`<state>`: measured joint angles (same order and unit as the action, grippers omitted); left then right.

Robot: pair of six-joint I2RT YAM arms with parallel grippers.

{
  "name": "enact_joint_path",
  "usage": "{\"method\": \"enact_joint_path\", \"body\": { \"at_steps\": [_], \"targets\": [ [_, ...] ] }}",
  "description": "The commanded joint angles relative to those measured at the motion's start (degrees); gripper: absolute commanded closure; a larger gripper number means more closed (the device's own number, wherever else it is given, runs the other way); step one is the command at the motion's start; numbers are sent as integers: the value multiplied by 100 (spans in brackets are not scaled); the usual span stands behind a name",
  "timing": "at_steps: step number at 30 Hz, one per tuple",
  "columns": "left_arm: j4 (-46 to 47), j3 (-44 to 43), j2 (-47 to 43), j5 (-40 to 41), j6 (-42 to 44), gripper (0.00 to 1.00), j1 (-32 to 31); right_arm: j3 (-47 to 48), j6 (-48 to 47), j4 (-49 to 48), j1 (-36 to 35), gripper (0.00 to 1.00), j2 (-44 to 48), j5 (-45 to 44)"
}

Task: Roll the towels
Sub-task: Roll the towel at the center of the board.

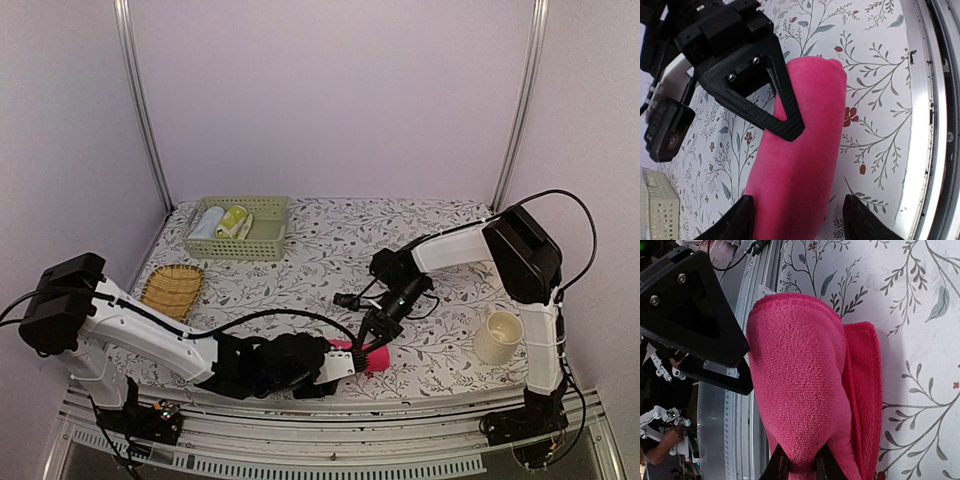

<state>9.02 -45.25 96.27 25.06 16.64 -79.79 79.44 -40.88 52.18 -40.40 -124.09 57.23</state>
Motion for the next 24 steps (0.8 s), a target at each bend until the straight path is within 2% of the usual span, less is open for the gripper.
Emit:
{"method": "enact_joint_path", "body": {
  "at_steps": [1,13,24],
  "targets": [
    [-71,-393,334,187,666,37,-96,-223,31,574,-40,92,-535,-773],
    [-1039,-1384,1244,-885,604,37,-69,3,-13,802,144,92,-855,-379],
    [-1378,-1846,1972,-258,499,37,-78,221,-187,1212,269,92,-1282,149]
  ]
}}
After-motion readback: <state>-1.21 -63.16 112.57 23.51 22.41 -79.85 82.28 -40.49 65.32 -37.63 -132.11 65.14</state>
